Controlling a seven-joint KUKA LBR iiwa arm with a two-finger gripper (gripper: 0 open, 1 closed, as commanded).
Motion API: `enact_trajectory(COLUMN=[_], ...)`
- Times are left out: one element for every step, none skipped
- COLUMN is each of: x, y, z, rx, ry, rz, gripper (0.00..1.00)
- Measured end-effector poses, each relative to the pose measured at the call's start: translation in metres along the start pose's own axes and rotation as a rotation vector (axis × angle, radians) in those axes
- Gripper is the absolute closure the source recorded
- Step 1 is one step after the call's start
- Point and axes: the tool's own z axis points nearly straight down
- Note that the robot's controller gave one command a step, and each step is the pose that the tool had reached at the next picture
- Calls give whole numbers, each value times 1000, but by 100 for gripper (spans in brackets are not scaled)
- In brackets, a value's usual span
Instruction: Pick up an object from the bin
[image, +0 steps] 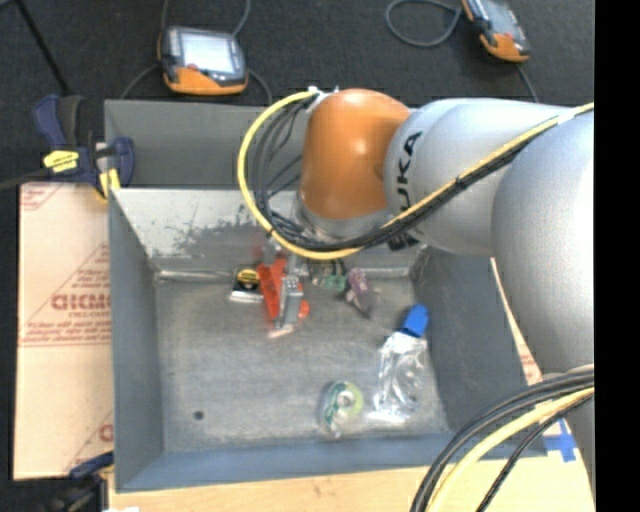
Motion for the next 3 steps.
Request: enact_trajectory(x=[-8,-23,-23], y=[-49,-35,-35], z=[26,84,81], rx=[4,2,1], ry=[3,-16,-18], rz=[62,93,95], gripper=[0,0,100])
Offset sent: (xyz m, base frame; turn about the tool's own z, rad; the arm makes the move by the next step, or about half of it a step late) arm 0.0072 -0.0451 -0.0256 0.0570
